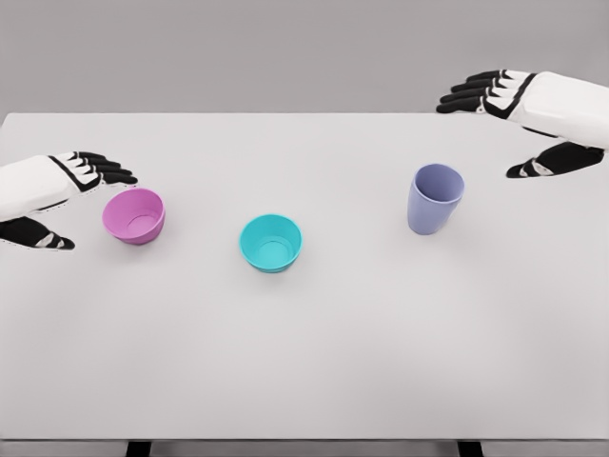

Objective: Stacking bowl and cup with both arms

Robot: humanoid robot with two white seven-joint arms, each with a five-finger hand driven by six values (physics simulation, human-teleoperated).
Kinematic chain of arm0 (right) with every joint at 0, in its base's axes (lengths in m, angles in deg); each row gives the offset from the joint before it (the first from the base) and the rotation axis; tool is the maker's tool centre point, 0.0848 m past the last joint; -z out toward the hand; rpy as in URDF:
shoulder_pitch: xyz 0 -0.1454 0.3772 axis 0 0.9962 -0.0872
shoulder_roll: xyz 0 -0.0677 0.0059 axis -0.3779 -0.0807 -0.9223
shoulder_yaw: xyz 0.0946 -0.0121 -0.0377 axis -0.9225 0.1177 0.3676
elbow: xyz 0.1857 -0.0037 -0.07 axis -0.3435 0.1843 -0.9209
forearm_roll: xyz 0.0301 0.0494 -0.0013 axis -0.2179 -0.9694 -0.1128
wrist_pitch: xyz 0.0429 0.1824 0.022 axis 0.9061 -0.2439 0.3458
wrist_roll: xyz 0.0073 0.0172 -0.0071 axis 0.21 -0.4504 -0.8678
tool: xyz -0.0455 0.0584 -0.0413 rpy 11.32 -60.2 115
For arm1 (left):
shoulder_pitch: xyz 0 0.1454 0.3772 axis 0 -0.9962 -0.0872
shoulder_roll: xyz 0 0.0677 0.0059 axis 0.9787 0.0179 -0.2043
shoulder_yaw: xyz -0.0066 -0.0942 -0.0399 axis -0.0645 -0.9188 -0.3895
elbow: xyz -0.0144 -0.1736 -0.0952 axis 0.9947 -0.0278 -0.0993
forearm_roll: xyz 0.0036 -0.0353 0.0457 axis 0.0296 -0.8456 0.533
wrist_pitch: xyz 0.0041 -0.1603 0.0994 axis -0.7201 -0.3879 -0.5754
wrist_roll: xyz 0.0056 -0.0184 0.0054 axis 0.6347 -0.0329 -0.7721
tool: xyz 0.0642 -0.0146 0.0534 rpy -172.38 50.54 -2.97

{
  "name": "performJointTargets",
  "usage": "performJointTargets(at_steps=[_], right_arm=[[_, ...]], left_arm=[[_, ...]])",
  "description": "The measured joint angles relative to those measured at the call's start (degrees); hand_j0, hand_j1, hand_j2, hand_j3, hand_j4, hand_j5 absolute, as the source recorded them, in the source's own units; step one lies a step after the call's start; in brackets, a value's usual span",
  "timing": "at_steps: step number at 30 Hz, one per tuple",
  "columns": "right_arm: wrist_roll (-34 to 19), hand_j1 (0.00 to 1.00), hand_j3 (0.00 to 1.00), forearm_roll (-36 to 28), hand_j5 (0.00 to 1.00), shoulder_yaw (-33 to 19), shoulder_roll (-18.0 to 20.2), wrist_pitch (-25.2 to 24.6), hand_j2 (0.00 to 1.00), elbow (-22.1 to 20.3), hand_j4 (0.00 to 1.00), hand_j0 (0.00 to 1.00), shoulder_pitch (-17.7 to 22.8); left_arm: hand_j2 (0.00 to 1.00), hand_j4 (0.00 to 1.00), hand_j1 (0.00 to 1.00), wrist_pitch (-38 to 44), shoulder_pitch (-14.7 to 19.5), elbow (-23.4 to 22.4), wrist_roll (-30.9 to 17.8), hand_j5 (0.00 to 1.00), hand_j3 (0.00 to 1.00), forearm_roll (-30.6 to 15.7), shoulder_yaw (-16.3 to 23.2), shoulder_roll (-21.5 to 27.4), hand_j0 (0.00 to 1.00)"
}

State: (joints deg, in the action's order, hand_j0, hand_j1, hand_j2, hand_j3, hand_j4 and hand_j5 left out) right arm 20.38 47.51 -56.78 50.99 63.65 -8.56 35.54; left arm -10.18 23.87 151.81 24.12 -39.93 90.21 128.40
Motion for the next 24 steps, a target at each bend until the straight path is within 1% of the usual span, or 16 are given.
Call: performJointTargets(at_steps=[2,3,4,7,10,12,18,21,22,23,24], right_arm=[[0.0,1.0,1.0,0.07,1.0,-0.25,0.98,0.37,1.0,-0.65,1.0,1.0,-0.17],[0.0,1.0,1.0,0.08,1.0,-0.39,1.23,0.48,1.0,-0.85,1.0,1.0,-0.44],[0.0,1.0,1.0,0.09,1.0,-0.46,1.36,0.56,1.0,-0.98,1.0,1.0,-0.7],[0.0,1.0,1.0,0.14,1.0,-0.42,1.67,0.7,1.0,-1.16,1.0,1.0,-0.53],[0.0,1.0,1.0,0.2,1.0,-0.37,1.86,0.76,1.0,-1.16,1.0,1.0,-0.09],[0.0,1.0,1.0,0.23,1.0,-0.3,1.8,0.77,1.0,-1.15,1.0,1.0,0.0],[0.0,1.0,1.0,0.25,1.0,-0.25,1.72,0.78,1.0,-1.15,1.0,1.0,-0.18],[0.0,1.0,1.0,0.25,1.0,-0.27,1.7,0.78,1.0,-1.15,1.0,1.0,-0.18],[0.0,1.0,1.0,0.25,1.0,-0.25,1.69,0.78,1.0,-1.14,1.0,1.0,-0.18],[0.0,1.0,1.0,0.25,1.0,-0.23,1.67,0.78,1.0,-1.13,1.0,1.0,-0.17],[0.0,1.0,1.0,0.25,1.0,-0.22,1.66,0.78,1.0,-1.13,1.0,1.0,-0.18]], left_arm=[[1.0,1.0,1.0,5.65,2.37,1.48,-0.92,1.0,1.0,-0.75,0.36,0.58,1.0],[1.0,1.0,1.0,8.21,4.13,1.94,-1.19,1.0,1.0,-0.86,1.04,0.79,1.0],[1.0,1.0,1.0,10.88,6.27,2.27,-1.43,1.0,1.0,-0.67,2.67,1.1,1.0],[1.0,1.0,1.0,20.02,12.55,2.8,-1.69,1.0,1.0,-1.0,10.24,1.96,1.0],[1.0,1.0,1.0,25.47,14.41,3.29,-1.82,1.0,1.0,-1.21,17.37,3.6,1.0],[1.0,1.0,1.0,27.06,14.94,3.75,-1.86,1.0,1.0,-1.35,20.69,4.73,1.0],[1.0,1.0,1.0,28.53,19.75,4.16,-1.88,1.0,1.0,-1.16,28.12,5.69,1.0],[1.0,1.0,1.0,28.71,23.03,3.97,-1.88,1.0,1.0,-1.1,31.14,5.39,1.0],[1.0,1.0,1.0,28.79,25.03,3.83,-1.88,1.0,1.0,-1.08,32.38,5.17,1.0],[1.0,1.0,1.0,28.98,26.11,3.66,-1.88,1.0,1.0,-1.1,33.75,4.92,1.0],[1.0,1.0,1.0,29.17,26.37,3.51,-1.88,1.0,1.0,-1.12,34.91,4.7,1.0]])
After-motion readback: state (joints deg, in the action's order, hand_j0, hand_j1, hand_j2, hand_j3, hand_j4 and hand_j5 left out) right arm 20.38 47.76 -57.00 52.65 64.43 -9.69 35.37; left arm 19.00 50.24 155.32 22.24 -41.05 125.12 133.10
